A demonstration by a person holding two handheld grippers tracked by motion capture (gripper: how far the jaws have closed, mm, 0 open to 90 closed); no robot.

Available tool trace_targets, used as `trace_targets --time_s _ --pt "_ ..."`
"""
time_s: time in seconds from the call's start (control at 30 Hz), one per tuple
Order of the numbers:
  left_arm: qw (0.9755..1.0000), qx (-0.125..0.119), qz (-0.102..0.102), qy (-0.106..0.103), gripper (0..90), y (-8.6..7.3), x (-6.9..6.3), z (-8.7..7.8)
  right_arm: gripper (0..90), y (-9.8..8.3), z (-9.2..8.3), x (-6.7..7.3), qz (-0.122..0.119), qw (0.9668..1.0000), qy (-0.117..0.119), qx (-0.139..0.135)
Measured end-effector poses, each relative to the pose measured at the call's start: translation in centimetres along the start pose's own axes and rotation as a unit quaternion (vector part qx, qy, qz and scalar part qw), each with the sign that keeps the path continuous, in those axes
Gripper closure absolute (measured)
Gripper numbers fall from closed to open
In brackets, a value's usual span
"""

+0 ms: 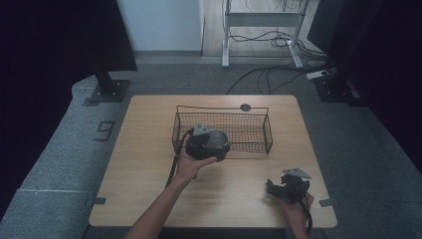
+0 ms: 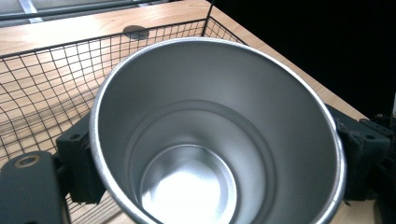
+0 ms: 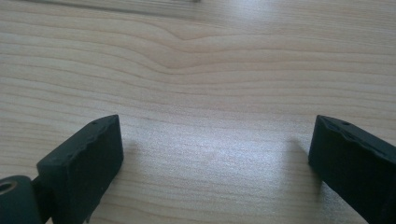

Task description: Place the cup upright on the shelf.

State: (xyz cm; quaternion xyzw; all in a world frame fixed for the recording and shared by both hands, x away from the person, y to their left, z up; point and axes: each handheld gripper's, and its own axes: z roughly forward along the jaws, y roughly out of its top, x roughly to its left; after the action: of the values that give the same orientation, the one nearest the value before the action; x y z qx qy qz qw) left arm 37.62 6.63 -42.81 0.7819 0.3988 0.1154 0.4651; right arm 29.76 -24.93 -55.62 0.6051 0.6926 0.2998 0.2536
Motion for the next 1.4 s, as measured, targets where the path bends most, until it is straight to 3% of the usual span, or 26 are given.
trace_targets --time_s 1.13,1.4 --pt "0.9996 -0.013 -0.024 0.002 13.0 2.8 2.3 0.7 3.1 0.0 0.0 0.0 -0.001 1.0 0.0 -0.001" --pt "0.9997 -0.006 -0.017 0.015 12.9 3.2 2.7 1.2 3.1 0.0 0.0 0.0 -0.002 1.0 0.0 -0.001"
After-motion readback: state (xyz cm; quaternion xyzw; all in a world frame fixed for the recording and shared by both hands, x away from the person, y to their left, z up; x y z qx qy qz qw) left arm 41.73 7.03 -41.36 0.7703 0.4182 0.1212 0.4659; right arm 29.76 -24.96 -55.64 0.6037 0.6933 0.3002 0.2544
